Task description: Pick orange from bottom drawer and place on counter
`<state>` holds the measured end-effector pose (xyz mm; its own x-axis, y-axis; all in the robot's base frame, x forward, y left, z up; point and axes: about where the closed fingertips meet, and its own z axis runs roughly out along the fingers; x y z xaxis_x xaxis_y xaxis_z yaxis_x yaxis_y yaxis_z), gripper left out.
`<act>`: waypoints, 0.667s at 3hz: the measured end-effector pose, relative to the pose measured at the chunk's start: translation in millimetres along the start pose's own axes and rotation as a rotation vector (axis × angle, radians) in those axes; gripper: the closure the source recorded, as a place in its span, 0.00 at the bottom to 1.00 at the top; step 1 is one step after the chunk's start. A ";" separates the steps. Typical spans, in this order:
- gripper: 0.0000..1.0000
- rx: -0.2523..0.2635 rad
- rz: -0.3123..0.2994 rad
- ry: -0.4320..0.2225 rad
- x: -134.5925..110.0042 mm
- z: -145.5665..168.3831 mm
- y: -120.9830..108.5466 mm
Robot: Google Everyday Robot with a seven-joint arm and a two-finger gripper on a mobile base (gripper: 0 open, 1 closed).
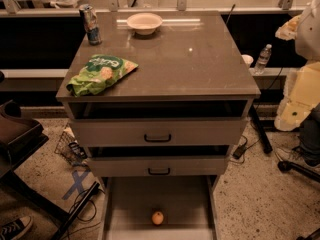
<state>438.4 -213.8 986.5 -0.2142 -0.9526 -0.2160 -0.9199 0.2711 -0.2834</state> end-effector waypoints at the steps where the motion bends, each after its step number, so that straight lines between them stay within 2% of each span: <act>1: 0.00 0.017 0.003 -0.007 -1.4 -1.0 -0.6; 2: 0.00 0.067 0.038 -0.036 3.6 17.8 1.0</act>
Offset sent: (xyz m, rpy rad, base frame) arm 0.0181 -0.0124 -0.0833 0.1392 -0.2414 -0.1675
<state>442.5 -214.6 968.8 -0.2354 -0.9362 -0.2610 -0.8870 0.3167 -0.3361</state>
